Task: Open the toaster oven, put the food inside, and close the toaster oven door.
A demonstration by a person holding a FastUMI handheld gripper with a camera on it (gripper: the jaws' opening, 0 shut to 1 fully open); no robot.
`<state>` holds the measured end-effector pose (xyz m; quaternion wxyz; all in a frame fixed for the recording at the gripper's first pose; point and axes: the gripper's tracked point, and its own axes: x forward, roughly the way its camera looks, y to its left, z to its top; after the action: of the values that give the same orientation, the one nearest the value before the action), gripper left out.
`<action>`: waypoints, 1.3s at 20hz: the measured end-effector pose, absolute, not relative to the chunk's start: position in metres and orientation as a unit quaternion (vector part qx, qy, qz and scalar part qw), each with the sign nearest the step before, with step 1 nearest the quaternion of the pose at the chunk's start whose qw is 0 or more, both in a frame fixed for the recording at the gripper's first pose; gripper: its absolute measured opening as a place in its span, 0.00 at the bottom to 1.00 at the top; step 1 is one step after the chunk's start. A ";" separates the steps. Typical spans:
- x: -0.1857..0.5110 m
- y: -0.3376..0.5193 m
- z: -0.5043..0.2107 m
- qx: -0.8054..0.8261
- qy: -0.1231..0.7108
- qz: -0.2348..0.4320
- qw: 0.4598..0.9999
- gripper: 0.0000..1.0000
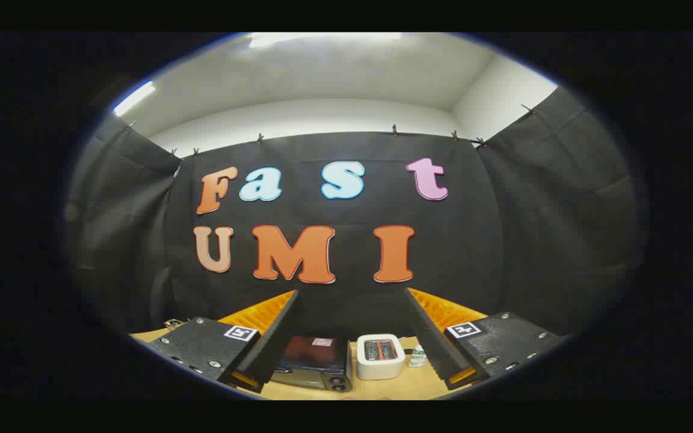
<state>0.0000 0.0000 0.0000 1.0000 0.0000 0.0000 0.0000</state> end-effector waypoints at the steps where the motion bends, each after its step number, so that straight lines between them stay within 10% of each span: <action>1: 0.000 0.001 0.001 -0.001 0.002 0.000 1.000 0.98; 26: 0.026 0.081 -0.132 0.079 0.176 0.014 0.981 0.98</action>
<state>0.0260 0.0814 -0.1319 0.9811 0.0791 0.1760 0.0140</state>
